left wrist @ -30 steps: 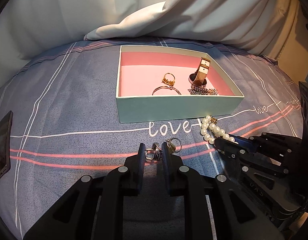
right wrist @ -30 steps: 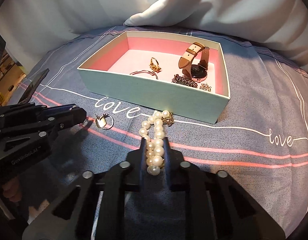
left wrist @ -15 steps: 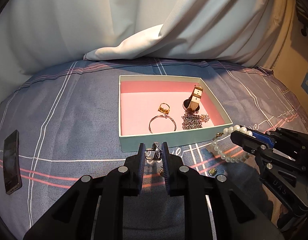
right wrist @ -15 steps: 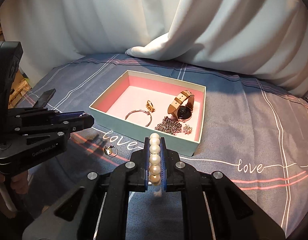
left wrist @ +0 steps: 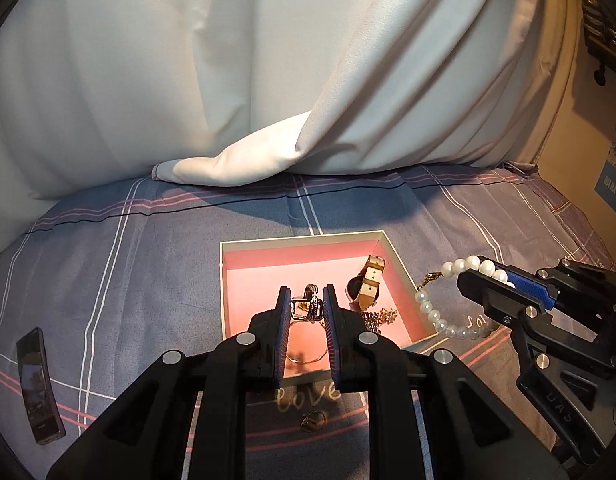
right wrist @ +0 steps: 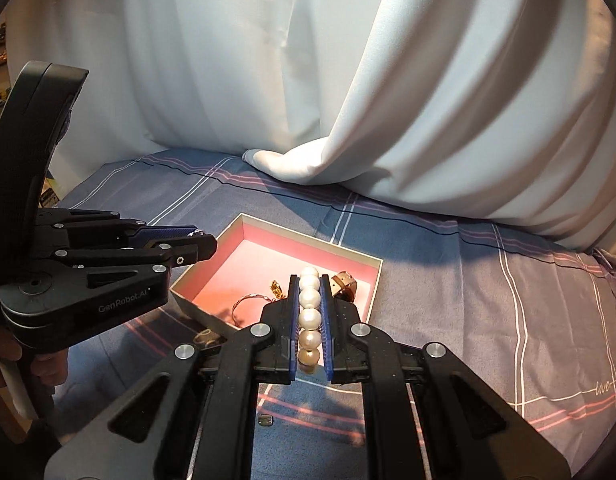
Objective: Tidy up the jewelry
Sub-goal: 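Lift and carry the earring and pearl bracelet over the box with both grippers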
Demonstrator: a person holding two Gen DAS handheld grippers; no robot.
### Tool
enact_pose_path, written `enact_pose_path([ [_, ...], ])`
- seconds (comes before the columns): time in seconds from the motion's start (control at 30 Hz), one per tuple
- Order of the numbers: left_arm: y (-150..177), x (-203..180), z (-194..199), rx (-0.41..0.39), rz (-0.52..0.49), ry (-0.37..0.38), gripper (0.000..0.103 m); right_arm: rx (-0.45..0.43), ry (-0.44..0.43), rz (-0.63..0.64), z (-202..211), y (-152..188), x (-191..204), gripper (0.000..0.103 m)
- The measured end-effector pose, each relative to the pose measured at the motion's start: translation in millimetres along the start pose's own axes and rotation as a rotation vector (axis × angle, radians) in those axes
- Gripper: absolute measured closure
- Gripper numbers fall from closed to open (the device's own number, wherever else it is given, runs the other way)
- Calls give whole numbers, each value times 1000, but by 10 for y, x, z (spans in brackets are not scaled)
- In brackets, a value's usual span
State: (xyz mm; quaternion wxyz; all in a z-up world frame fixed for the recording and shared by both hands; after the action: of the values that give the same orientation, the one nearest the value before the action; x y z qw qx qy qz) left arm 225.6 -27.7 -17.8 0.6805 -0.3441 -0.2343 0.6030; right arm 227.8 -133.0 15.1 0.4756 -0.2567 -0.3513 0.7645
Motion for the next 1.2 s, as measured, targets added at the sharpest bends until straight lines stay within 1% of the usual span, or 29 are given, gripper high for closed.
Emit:
enact_pose_path([
  [0.13, -153, 16, -56, -2, 14, -5, 87, -5, 0, 9, -82, -130, -24, 93],
  [0.3, -233, 34, -184, 18, 36, -12, 87, 7, 2, 14, -240, -197, -18, 93],
  [0.73, -153, 120, -638, 106, 58, -35, 87, 82, -24, -17, -638, -78, -51, 93],
  [1.2, -125, 163, -864, 158, 71, -40, 87, 168, -44, -5, -918, 93, -9, 93],
])
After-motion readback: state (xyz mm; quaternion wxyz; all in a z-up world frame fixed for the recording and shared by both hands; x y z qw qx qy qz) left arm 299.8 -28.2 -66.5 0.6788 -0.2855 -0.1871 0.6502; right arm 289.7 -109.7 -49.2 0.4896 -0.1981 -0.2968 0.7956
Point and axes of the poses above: each gripper's, at about its wrist camera, not at the fingertips, and z roughly against the way its jaws point, x to its left, y to its underside, the point moved 2 cm from there along -z, roughly the way its jaws point, and after that the axes turned 3 degrees about z, right-handed, at the moved point
